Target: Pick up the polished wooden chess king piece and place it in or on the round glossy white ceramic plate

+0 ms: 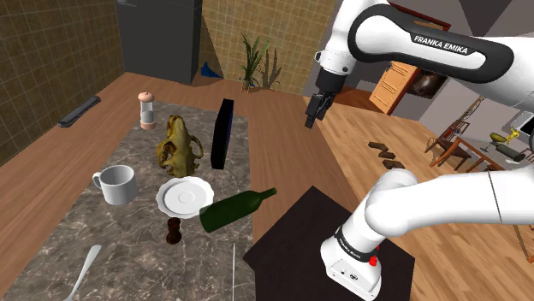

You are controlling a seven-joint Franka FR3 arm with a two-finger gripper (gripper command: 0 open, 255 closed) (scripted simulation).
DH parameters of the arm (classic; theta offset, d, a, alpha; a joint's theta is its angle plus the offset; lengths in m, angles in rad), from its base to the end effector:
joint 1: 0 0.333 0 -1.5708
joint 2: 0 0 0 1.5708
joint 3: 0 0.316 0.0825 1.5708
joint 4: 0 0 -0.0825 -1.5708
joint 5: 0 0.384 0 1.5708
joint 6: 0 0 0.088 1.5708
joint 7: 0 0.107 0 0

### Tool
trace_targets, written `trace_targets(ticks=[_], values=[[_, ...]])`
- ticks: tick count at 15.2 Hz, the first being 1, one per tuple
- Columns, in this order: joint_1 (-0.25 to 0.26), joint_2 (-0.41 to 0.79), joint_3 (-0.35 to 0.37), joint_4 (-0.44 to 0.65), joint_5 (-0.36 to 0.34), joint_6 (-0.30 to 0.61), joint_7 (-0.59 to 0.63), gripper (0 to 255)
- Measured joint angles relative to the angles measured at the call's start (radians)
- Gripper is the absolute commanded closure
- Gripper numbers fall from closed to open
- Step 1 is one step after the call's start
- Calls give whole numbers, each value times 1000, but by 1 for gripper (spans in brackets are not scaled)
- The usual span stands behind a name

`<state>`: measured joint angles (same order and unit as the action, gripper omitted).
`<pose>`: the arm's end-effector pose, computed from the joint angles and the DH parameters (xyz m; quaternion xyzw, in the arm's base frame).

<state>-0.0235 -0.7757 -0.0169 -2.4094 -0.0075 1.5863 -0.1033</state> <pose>0.3086 -0.0145 0.5635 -0.9991 -0.0341 0.0235 0.0038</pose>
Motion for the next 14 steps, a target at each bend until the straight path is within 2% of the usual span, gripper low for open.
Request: trace_targets(ticks=[3,10,14], values=[[10,29,14,-1,13,26,10,0],[68,162,94,-42,79,183,65,0],[100,288,144,-36,110,295,95,0]])
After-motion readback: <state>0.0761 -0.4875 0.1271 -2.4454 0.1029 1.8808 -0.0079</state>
